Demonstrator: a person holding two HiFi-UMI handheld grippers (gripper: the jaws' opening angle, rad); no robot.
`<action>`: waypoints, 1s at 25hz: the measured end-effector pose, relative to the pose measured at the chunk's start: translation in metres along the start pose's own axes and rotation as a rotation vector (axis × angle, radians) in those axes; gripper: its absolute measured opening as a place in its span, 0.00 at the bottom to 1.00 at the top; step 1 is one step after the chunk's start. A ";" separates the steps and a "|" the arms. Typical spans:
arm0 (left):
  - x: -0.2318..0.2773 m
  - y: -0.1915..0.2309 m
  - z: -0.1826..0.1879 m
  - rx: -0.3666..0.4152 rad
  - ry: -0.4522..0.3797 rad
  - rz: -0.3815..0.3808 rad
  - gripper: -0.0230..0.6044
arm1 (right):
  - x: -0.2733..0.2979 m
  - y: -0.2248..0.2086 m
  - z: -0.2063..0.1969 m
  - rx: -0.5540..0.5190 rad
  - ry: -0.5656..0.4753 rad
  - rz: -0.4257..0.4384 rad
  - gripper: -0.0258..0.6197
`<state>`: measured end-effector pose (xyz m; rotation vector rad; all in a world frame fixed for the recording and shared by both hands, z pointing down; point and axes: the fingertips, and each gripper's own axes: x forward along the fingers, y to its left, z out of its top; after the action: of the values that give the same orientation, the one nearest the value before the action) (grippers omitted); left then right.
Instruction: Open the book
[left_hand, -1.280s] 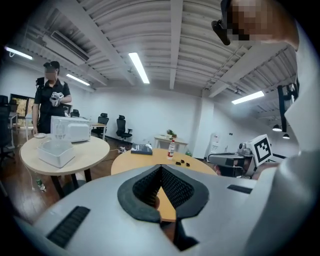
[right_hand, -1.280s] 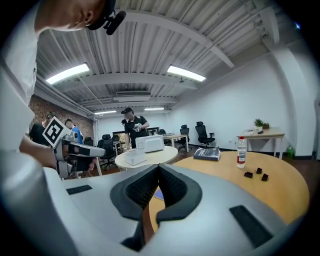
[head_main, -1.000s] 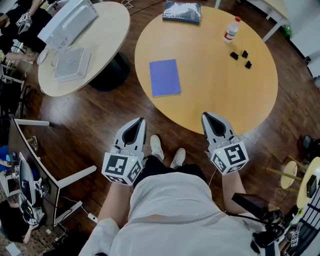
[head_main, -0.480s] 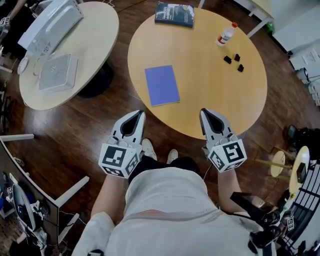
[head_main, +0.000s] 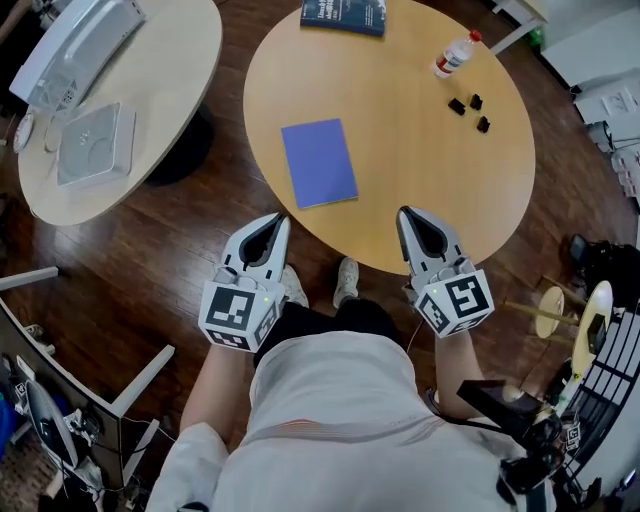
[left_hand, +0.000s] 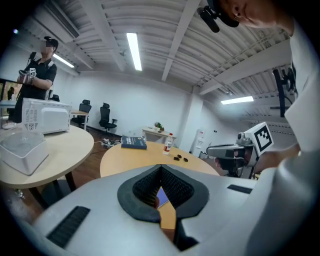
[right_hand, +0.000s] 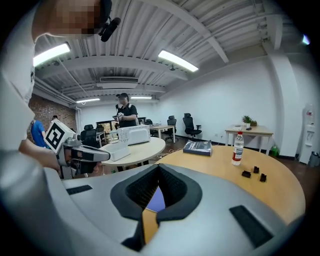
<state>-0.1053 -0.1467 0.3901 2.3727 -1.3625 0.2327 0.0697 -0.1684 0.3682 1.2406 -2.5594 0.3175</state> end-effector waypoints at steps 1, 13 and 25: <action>0.006 -0.001 -0.004 0.006 0.015 0.010 0.05 | 0.003 -0.003 -0.003 0.000 0.003 0.012 0.04; 0.128 -0.037 -0.061 0.119 0.213 0.055 0.06 | 0.004 -0.101 -0.089 0.095 0.132 0.039 0.04; 0.219 -0.060 -0.165 0.411 0.505 0.084 0.22 | 0.004 -0.136 -0.134 0.074 0.179 0.093 0.04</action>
<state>0.0668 -0.2248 0.5974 2.3236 -1.2478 1.1464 0.1958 -0.2115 0.5056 1.0665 -2.4752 0.5231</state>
